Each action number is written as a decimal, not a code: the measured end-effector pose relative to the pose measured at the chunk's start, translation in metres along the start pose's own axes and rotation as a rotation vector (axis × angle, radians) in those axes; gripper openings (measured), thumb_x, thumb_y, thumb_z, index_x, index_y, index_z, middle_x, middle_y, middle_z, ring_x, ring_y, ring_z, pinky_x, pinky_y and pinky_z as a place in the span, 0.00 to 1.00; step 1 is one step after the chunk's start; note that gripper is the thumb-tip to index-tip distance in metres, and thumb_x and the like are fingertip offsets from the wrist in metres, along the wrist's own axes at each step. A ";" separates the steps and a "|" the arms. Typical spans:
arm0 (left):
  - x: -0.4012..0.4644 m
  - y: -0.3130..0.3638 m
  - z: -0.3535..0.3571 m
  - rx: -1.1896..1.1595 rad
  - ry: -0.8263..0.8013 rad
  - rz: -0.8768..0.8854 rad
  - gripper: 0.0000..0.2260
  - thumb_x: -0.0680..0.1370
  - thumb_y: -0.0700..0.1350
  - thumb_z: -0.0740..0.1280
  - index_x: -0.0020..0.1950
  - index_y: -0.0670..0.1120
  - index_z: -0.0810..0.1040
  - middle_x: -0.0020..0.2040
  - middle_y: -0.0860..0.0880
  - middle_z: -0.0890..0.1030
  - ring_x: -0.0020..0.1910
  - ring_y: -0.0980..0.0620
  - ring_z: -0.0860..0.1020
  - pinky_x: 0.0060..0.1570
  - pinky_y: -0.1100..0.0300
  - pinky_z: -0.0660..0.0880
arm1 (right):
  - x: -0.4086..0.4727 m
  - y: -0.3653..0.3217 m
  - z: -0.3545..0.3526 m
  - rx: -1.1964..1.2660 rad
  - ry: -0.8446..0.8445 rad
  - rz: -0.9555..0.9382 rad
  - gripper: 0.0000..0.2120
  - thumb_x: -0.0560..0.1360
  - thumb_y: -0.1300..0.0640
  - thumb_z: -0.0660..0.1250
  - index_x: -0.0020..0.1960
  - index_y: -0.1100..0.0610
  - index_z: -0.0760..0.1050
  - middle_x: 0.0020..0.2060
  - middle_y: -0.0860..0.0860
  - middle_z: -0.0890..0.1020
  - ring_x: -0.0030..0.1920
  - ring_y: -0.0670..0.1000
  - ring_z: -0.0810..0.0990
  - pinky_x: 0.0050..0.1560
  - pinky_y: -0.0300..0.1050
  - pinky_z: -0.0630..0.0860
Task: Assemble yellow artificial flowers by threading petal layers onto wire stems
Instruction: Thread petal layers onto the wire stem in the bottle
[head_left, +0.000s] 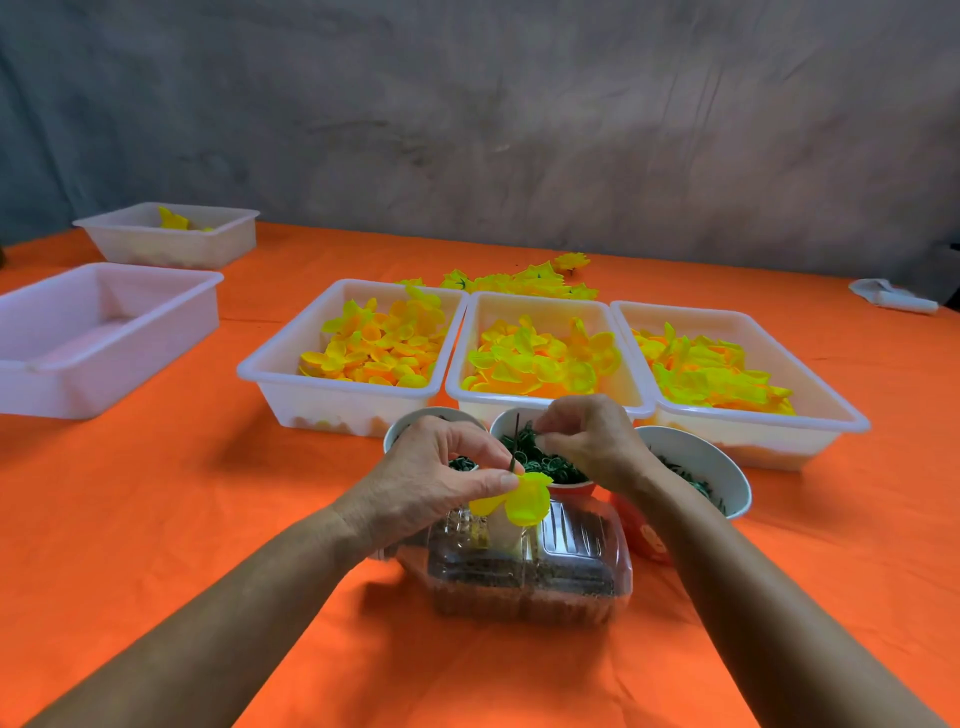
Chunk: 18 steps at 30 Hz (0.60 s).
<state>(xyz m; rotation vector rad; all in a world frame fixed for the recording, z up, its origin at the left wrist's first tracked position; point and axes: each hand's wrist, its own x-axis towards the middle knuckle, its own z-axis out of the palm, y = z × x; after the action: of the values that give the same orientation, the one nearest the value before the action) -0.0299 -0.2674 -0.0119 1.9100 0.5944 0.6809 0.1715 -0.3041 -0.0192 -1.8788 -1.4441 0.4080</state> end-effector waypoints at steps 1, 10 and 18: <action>0.000 0.000 0.000 -0.003 0.003 -0.002 0.04 0.70 0.41 0.75 0.39 0.51 0.85 0.43 0.53 0.84 0.47 0.56 0.81 0.53 0.59 0.77 | -0.002 -0.001 0.000 0.084 -0.013 0.013 0.06 0.71 0.67 0.70 0.47 0.61 0.81 0.40 0.56 0.83 0.40 0.50 0.81 0.43 0.43 0.76; 0.000 -0.002 0.001 -0.012 0.010 -0.008 0.03 0.70 0.42 0.75 0.39 0.51 0.85 0.43 0.53 0.84 0.47 0.55 0.81 0.53 0.55 0.78 | -0.022 -0.003 -0.003 0.953 -0.132 0.155 0.08 0.73 0.65 0.67 0.50 0.59 0.81 0.39 0.57 0.85 0.38 0.49 0.84 0.38 0.37 0.78; 0.000 -0.003 0.001 -0.003 0.018 -0.005 0.03 0.70 0.43 0.75 0.39 0.51 0.85 0.43 0.51 0.84 0.47 0.53 0.82 0.54 0.52 0.78 | -0.033 -0.010 -0.004 1.201 -0.169 0.198 0.09 0.65 0.67 0.68 0.44 0.63 0.83 0.41 0.62 0.84 0.41 0.54 0.85 0.38 0.38 0.80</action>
<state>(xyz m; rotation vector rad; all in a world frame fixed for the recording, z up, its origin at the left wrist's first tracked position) -0.0292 -0.2666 -0.0153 1.9011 0.6094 0.6953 0.1565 -0.3350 -0.0146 -0.9835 -0.7496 1.2201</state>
